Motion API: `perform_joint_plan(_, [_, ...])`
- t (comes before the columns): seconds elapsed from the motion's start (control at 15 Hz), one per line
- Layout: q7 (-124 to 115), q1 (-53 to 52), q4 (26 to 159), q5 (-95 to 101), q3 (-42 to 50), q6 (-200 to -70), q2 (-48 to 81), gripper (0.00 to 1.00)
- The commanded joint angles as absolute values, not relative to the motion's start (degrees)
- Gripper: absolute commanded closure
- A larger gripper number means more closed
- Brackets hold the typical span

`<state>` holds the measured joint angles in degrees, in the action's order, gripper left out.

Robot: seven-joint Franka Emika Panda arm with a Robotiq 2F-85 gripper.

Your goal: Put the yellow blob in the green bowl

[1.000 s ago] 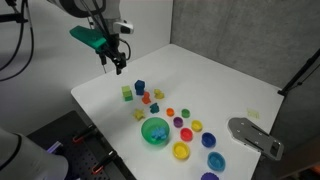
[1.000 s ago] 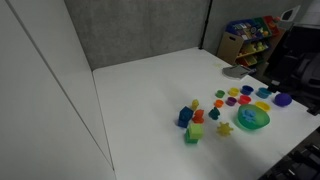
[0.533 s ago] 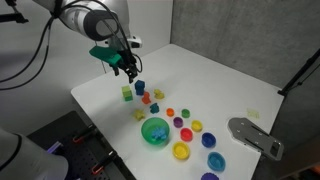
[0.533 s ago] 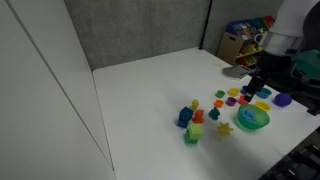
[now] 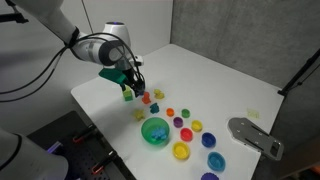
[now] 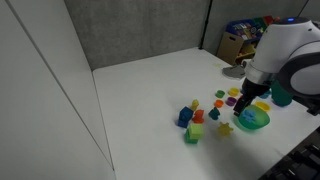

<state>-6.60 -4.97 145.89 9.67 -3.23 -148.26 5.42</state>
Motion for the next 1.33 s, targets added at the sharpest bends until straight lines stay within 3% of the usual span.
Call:
perform_joint_plan(0.0, [-15.23, -6.05, 145.35, 15.18, -1.67, -152.64, 10.6, 0.0])
perform_joint_plan(0.47, [-30.69, -11.4, 142.67, 16.92, 4.43, -156.5, 19.23, 0.0])
perform_joint_plan(1.27, [-29.39, -15.19, 134.97, 8.7, 7.43, -162.45, 33.71, 0.0])
